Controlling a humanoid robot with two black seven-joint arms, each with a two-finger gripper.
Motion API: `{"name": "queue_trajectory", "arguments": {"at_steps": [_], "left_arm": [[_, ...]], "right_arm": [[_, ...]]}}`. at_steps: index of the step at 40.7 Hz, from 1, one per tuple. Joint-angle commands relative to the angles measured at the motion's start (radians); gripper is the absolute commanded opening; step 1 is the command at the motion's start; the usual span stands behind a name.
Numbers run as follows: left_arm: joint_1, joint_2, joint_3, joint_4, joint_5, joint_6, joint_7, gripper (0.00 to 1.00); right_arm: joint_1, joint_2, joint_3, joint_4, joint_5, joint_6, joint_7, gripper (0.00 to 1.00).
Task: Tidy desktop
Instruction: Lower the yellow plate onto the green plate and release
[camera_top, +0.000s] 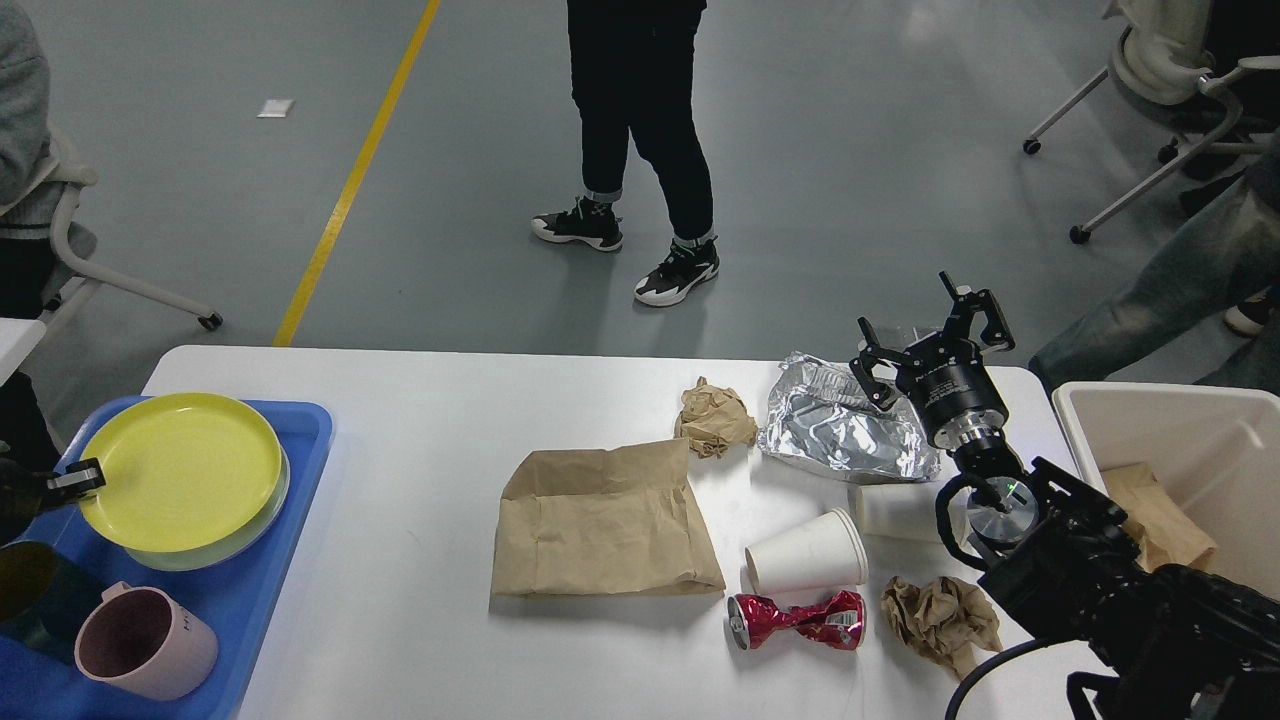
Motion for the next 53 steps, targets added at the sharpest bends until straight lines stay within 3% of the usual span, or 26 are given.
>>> {"name": "queue_trajectory", "arguments": {"at_steps": [1, 16, 24, 31, 35, 36, 48, 53], "left_arm": [[0.094, -0.036, -0.076, 0.048, -0.001, 0.039, 0.000, 0.00], [0.133, -0.056, -0.129, 0.081, -0.001, 0.042, 0.000, 0.04], [0.151, -0.064, -0.127, 0.146, -0.001, 0.041, -0.003, 0.20], [0.157, -0.063, -0.129, 0.155, 0.001, 0.042, -0.003, 0.53], [0.156, -0.061, -0.129, 0.155, -0.001, 0.042, -0.003, 0.95], [0.156, -0.061, -0.129, 0.155, 0.001, 0.042, -0.003, 0.98], [0.079, -0.041, -0.136, 0.155, -0.001, 0.032, -0.011, 0.98], [0.062, 0.014, -0.220, 0.155, -0.002, 0.030, -0.014, 0.98]], "right_arm": [[0.000, 0.000, 0.000, 0.000, 0.000, 0.000, 0.000, 1.00], [0.000, 0.000, 0.000, 0.000, 0.000, 0.000, 0.000, 1.00], [0.000, 0.000, 0.000, 0.000, 0.000, 0.000, 0.000, 1.00], [0.000, 0.000, 0.000, 0.000, 0.000, 0.000, 0.000, 1.00], [0.000, 0.000, 0.000, 0.000, 0.000, 0.000, 0.000, 1.00], [0.000, 0.000, 0.000, 0.000, 0.000, 0.000, 0.000, 1.00], [0.000, 0.000, 0.000, 0.000, 0.000, 0.000, 0.000, 1.00], [0.000, 0.000, 0.000, 0.000, 0.000, 0.002, 0.000, 1.00]]}}
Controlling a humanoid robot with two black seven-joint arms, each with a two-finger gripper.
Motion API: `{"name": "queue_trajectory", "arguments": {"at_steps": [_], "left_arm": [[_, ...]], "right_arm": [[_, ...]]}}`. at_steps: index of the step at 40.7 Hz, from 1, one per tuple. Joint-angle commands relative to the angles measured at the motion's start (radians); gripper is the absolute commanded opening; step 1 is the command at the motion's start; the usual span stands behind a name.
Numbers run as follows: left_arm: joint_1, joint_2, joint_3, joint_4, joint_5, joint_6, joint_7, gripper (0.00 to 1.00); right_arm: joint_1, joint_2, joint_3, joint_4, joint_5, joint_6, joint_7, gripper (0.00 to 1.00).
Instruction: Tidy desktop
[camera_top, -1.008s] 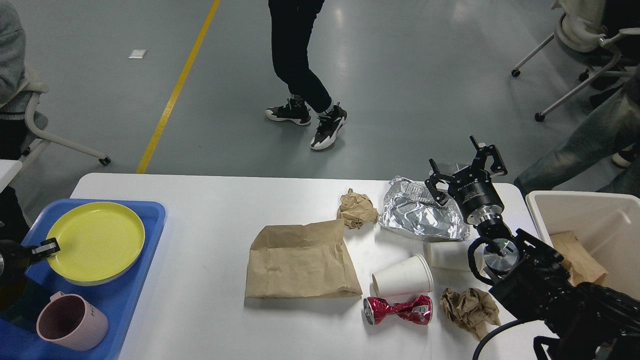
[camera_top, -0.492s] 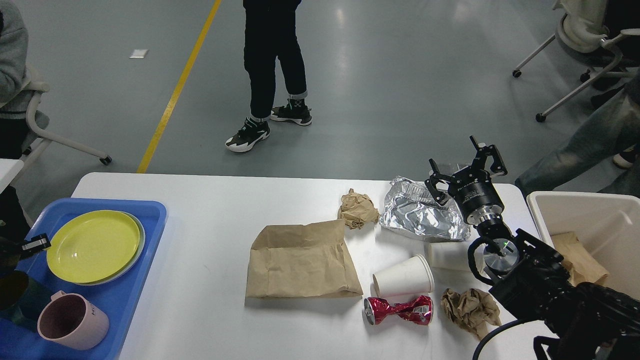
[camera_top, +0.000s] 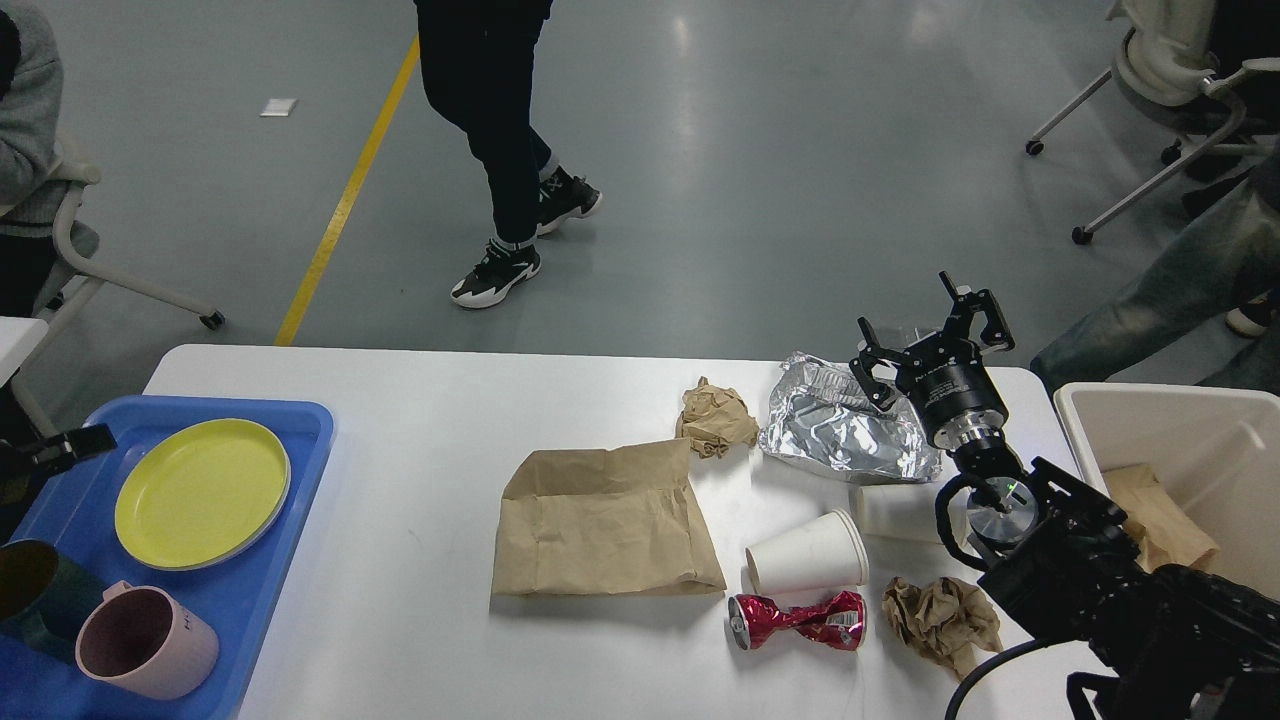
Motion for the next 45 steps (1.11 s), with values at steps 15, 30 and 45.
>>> {"name": "queue_trajectory", "arguments": {"at_steps": [15, 30, 45], "left_arm": [[0.014, 0.047, -0.674, -0.003, -0.301, -0.003, -0.008, 0.98], [0.130, -0.165, -1.214, 0.001, -0.352, 0.008, -0.011, 0.98], [0.158, -0.294, -1.343, 0.000, -0.353, 0.006, -0.152, 0.98]], "right_arm": [[0.000, 0.000, 0.000, -0.002, 0.000, 0.000, 0.000, 1.00], [0.000, 0.000, 0.000, -0.003, 0.000, -0.005, 0.000, 1.00], [0.000, 0.000, 0.000, -0.003, 0.000, -0.006, 0.000, 1.00]]}}
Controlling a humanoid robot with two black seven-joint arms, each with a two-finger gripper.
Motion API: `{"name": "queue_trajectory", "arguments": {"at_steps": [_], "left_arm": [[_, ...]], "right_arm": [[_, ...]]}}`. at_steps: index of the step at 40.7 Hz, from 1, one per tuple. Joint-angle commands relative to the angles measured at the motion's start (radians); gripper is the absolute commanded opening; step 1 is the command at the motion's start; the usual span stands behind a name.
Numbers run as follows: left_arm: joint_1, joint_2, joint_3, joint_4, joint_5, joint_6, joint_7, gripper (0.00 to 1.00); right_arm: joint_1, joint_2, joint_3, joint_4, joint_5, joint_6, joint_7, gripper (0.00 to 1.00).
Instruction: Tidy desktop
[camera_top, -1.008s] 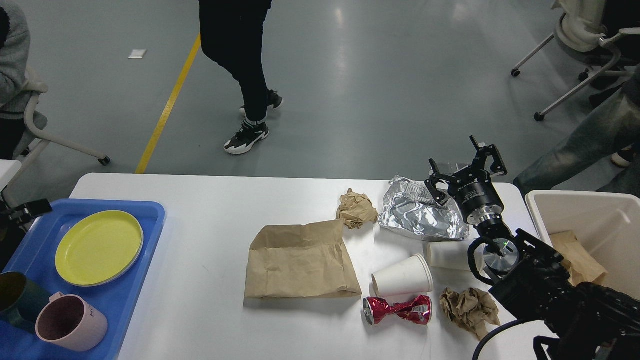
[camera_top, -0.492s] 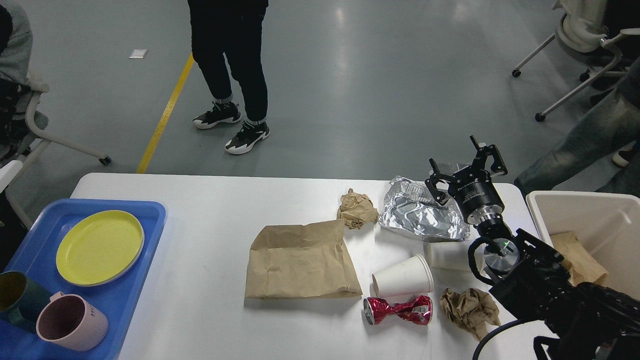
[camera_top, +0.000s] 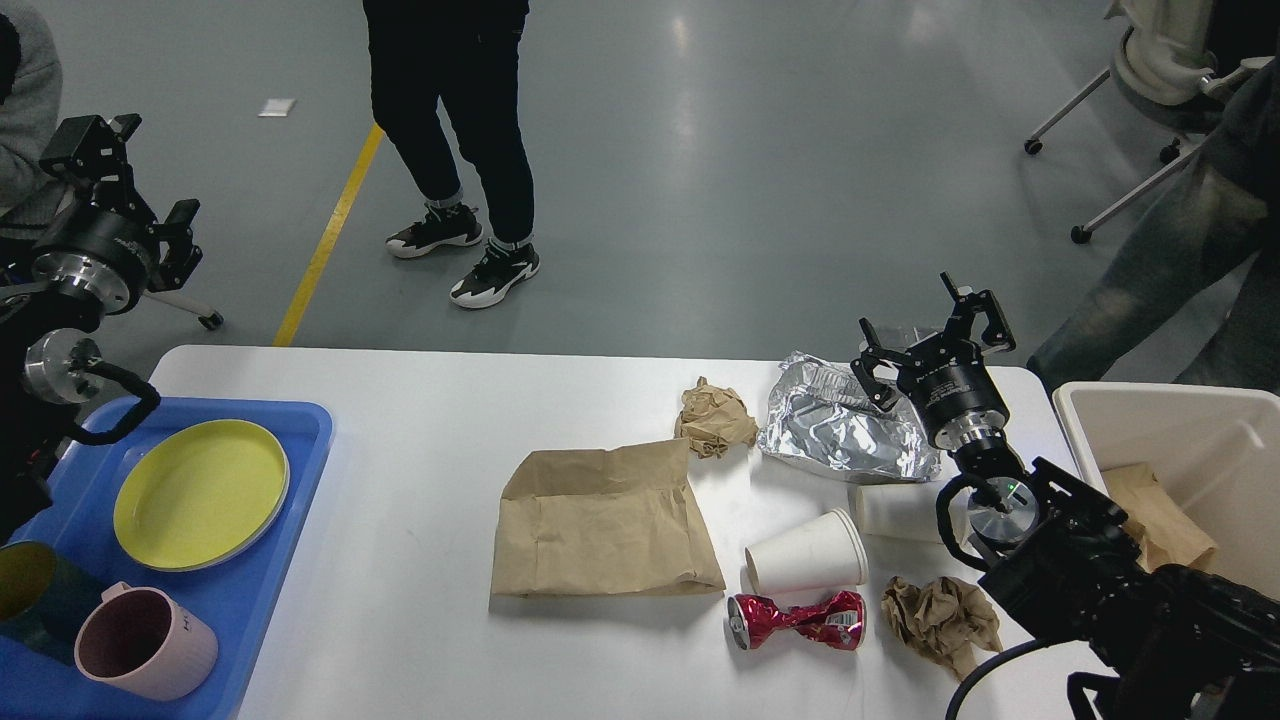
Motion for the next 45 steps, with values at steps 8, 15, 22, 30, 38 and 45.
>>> {"name": "queue_trajectory", "arguments": {"at_steps": [8, 15, 22, 30, 38, 45], "left_arm": [[-0.014, -0.057, -0.022, -0.001, -0.006, -0.020, -0.078, 0.98], [-0.024, -0.094, -0.022, 0.000, -0.015, 0.000, -0.075, 0.98], [-0.043, -0.125, -0.020, 0.037, -0.044, 0.027, -0.075, 0.98], [-0.065, -0.148, -0.017, 0.068, -0.046, 0.029, -0.075, 0.98], [-0.071, -0.197, -0.022, 0.143, -0.046, 0.029, -0.075, 0.98], [-0.059, -0.240, -0.029, 0.158, -0.047, 0.027, -0.073, 0.98]], "right_arm": [[0.000, 0.000, 0.000, 0.000, 0.000, -0.001, 0.000, 1.00], [0.000, 0.002, 0.000, 0.000, 0.000, -0.005, 0.000, 1.00], [0.000, 0.002, 0.000, 0.000, 0.000, -0.005, 0.000, 1.00], [0.000, 0.002, 0.000, 0.000, 0.000, -0.005, 0.002, 1.00], [0.000, 0.002, 0.000, 0.000, 0.000, -0.005, 0.000, 1.00], [0.000, 0.002, 0.000, 0.000, 0.000, -0.005, 0.000, 1.00]]}}
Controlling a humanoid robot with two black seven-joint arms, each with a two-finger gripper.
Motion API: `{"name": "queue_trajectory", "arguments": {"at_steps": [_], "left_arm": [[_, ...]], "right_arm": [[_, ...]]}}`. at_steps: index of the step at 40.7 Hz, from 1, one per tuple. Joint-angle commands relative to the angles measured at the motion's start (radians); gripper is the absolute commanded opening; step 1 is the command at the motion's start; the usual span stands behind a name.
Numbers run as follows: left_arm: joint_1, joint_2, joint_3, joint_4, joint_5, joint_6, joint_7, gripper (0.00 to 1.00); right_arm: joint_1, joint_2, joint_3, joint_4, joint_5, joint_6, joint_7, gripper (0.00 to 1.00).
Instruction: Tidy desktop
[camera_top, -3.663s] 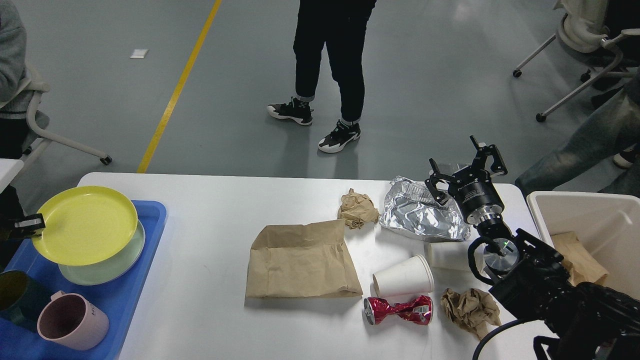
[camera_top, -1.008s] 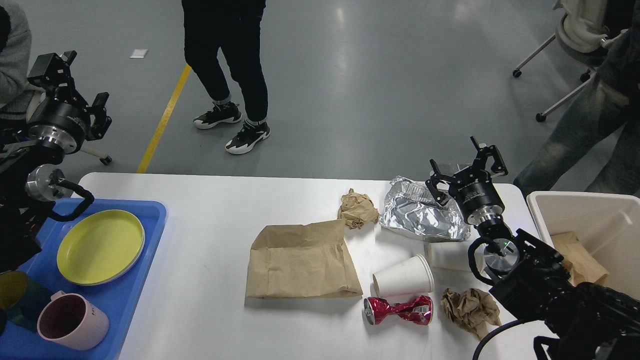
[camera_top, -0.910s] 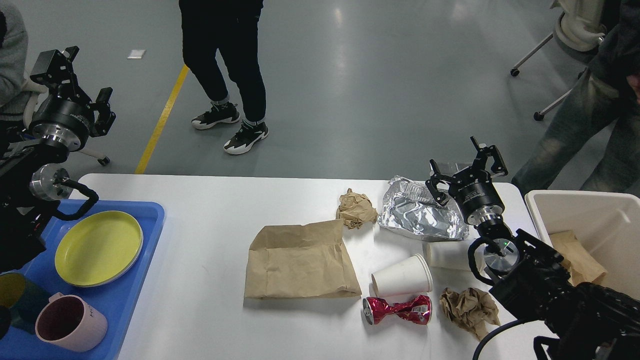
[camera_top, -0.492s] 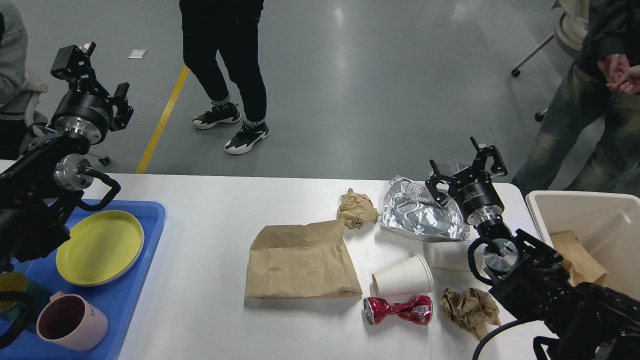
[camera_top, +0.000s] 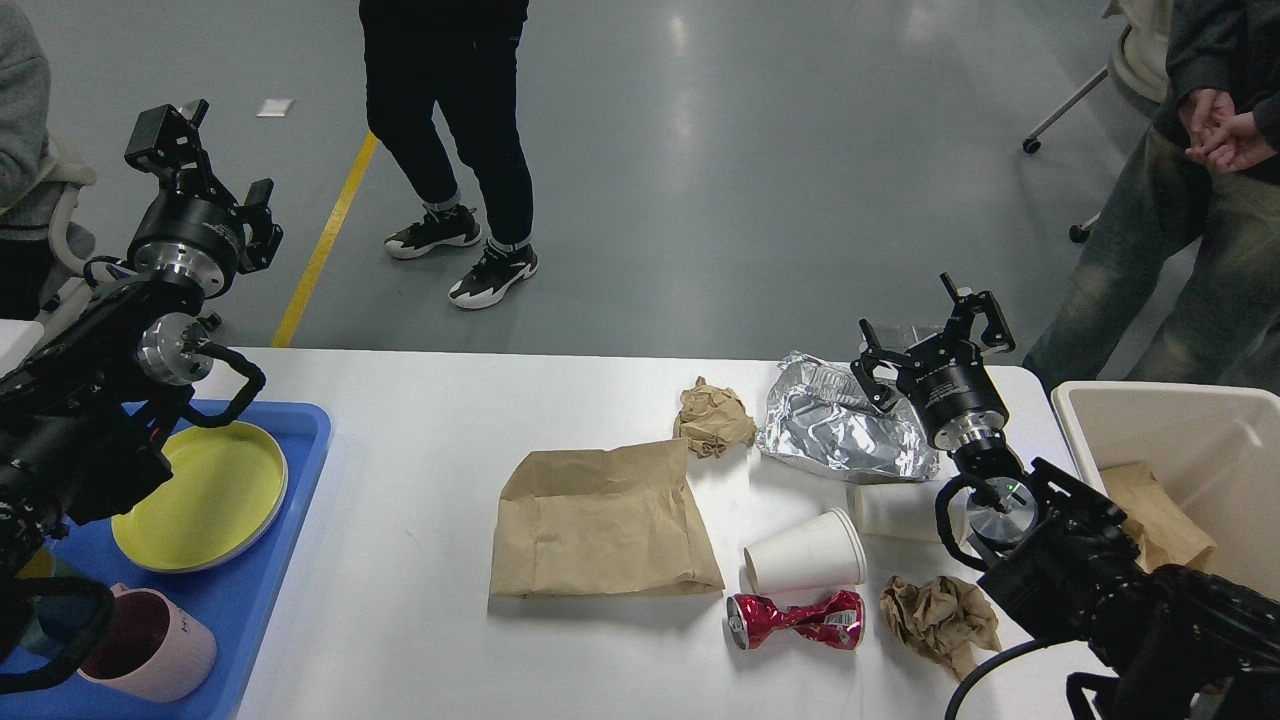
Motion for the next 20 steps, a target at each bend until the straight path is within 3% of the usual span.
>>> {"name": "queue_trajectory", "arguments": {"at_steps": [1, 9, 15, 20], "left_arm": [[0.013, -0.032, -0.003, 0.009, -0.001, -0.001, 0.001, 0.98], [0.030, -0.090, -0.003, 0.090, -0.035, 0.000, 0.000, 0.98], [0.123, -0.137, -0.020, 0.093, -0.101, -0.014, -0.019, 0.98], [0.126, -0.139, -0.030, 0.093, -0.110, -0.014, -0.025, 0.98]], "right_arm": [[0.000, 0.000, 0.000, 0.000, 0.000, 0.000, 0.000, 1.00], [0.000, 0.000, 0.000, 0.000, 0.000, 0.000, 0.000, 1.00], [0.000, 0.000, 0.000, 0.000, 0.000, 0.000, 0.000, 1.00], [0.000, 0.000, 0.000, 0.000, 0.000, 0.000, 0.000, 1.00]]}}
